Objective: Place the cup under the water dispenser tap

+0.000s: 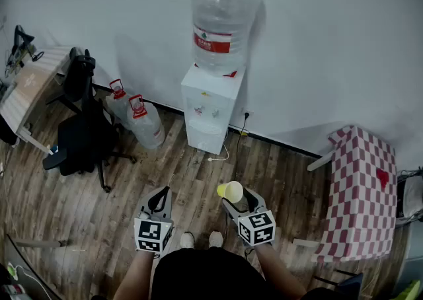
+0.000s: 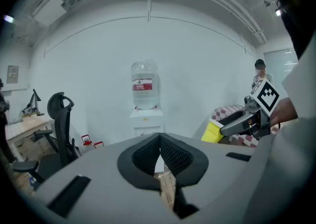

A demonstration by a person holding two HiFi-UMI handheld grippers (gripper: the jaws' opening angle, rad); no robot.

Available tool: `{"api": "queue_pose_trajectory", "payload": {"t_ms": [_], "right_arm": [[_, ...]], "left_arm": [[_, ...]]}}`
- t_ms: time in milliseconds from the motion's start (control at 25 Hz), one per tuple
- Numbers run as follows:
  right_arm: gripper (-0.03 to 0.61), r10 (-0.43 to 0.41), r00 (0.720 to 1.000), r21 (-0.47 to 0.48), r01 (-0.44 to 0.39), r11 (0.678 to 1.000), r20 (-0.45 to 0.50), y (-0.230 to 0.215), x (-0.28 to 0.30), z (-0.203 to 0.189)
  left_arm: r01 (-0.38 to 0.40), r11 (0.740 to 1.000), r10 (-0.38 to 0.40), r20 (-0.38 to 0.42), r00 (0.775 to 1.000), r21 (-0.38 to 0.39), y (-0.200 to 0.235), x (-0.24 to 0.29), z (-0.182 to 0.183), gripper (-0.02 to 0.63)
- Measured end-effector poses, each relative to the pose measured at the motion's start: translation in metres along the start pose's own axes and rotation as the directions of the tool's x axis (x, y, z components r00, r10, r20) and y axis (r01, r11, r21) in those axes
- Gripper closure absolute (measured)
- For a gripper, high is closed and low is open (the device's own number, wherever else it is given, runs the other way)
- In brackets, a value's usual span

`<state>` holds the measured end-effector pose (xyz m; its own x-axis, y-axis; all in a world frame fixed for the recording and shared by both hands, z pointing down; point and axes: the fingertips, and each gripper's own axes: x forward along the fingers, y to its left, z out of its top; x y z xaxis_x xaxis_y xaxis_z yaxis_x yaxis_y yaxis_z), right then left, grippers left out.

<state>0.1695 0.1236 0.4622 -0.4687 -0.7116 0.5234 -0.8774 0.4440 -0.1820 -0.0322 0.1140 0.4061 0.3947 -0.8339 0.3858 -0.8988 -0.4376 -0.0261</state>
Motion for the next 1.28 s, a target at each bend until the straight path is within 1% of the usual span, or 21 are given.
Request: {"api": "queue_pose_trajectory", "payload": {"t_ms": [320,520,800,1040,1280], "right_arm": [[0.255,-0.012,1.0,-0.014,0.012,1.0,0.02,0.022,-0.01,-0.001],[0.255,-0.035,0.999,-0.016,0.036,0.999,0.031,0.027,-0.014,0.001],[0.253,-0.042,0.998,0.002,0.042,0.999,0.051,0.036,-0.018,0.007],[0.254,-0.051,0.997,0.018,0.05,0.999,0.054,0.044,-0.02,0.003],[0.254,-0.069,0.996,0.037,0.066,0.997,0.064,0.056,-0.02,0.002]], "left_arm": [[0.026,1.0,-0.026,-0.006,1.0,-0.001,-0.004,-0.017,-0.013,0.6],[0.032,0.999,-0.032,0.015,0.999,0.0,0.003,-0.023,-0.01,0.6],[0.043,0.999,-0.042,0.025,0.999,-0.005,0.012,-0.029,-0.01,0.6],[0.054,0.998,-0.053,0.034,0.998,-0.012,0.02,-0.039,-0.019,0.6],[0.054,0.998,-0.053,0.039,0.998,-0.025,0.038,-0.051,-0.031,0.6]]}}
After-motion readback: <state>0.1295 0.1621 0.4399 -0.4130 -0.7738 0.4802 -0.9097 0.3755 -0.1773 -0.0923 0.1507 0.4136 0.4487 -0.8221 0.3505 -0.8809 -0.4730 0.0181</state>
